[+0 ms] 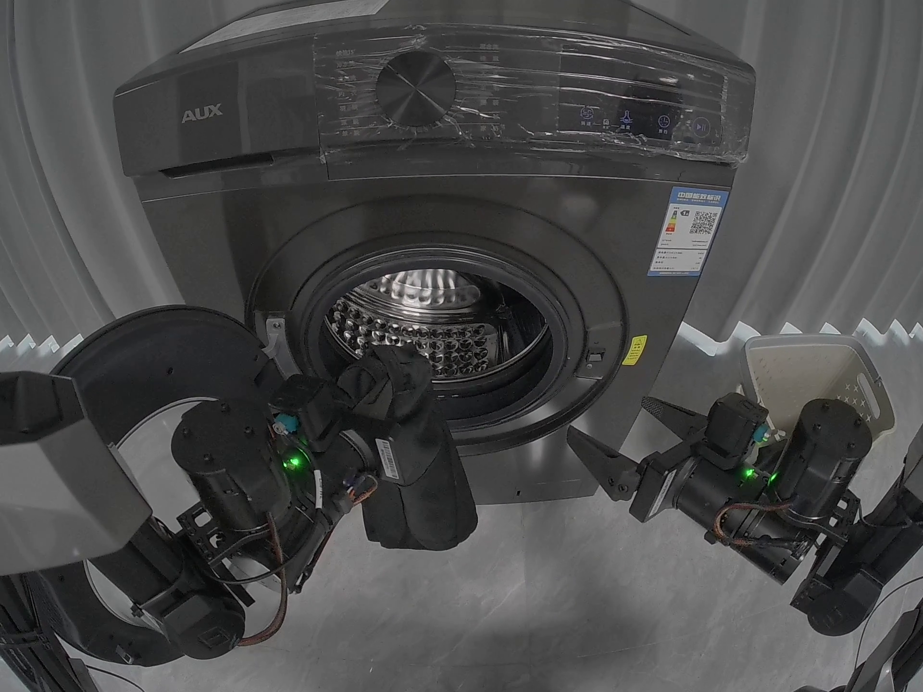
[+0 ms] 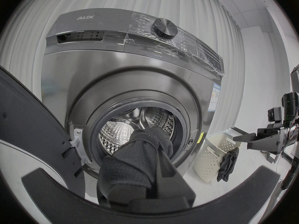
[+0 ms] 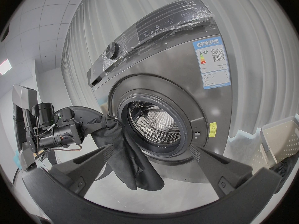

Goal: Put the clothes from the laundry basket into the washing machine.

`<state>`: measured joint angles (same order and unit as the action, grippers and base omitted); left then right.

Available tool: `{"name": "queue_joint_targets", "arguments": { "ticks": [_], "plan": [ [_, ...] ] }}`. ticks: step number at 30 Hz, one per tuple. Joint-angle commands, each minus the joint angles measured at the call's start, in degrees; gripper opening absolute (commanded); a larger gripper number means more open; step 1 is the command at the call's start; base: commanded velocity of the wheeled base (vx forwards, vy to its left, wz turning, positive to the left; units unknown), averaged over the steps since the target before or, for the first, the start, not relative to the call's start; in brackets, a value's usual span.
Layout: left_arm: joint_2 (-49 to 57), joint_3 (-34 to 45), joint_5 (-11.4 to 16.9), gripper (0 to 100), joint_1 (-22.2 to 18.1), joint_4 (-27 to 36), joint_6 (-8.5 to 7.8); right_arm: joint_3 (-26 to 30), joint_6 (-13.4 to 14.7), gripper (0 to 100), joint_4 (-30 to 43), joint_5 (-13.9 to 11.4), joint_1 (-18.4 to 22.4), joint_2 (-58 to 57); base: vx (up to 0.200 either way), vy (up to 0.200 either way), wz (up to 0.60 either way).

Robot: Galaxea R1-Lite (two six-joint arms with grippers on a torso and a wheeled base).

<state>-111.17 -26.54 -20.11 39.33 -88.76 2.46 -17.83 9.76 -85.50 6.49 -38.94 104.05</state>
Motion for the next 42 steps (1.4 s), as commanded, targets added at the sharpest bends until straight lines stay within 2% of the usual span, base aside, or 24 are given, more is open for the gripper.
{"name": "queue_joint_targets", "arguments": {
  "ticks": [1,13,42],
  "plan": [
    [-0.46,-0.18,-0.01,0,0.31,-0.01,0.53,-0.01,0.08,100,-0.01,0.02,-0.26,0.1,0.0,0.0,0.0],
    [-2.04,-0.71,0.08,0,0.22,-0.01,0.61,-0.01,0.08,100,-0.01,0.02,-0.44,0.1,0.183,0.0,0.0],
    [-3.36,-0.88,-0.01,0,0.22,-0.1,0.79,-0.01,0.17,100,-0.01,-0.07,-1.14,0.63,0.007,0.0,0.0]
  ]
}}
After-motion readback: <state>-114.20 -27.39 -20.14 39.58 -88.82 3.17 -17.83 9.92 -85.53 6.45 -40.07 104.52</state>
